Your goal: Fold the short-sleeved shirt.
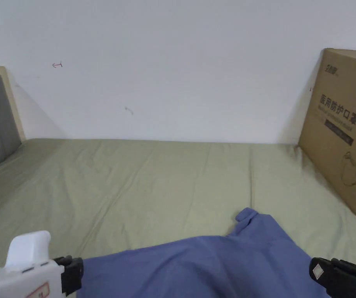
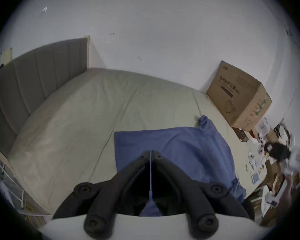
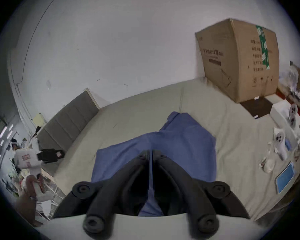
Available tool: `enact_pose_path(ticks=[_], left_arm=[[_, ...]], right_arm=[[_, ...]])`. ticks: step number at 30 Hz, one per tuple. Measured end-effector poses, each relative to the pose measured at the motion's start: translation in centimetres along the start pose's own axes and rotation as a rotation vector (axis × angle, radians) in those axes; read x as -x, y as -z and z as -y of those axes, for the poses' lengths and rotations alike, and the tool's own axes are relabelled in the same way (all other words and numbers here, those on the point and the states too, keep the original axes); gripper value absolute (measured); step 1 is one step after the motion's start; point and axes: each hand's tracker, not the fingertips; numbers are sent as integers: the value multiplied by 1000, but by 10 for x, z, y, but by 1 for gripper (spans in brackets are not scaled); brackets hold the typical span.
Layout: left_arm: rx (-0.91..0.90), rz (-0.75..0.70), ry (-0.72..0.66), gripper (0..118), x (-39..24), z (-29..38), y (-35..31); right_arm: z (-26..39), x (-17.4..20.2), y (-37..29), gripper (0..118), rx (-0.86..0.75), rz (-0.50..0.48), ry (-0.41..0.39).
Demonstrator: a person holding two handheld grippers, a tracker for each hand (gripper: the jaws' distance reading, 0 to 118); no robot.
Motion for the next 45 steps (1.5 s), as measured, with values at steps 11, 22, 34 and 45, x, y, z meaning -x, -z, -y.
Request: enact_pose_path(ticks=[11, 22, 34, 45], left_arm=[[364, -118, -51, 106, 90, -43, 212], [322, -131, 201, 7, 76, -14, 237], [218, -37, 139, 3, 74, -45, 149], [255, -70, 123, 3, 78, -29, 152]], right_arm=[[12, -17, 58, 3, 141, 49, -35], [1, -41, 110, 3, 221, 55, -51], [-110, -123, 330, 111, 547, 221, 26], [-94, -145, 409, 93, 671, 373, -123]])
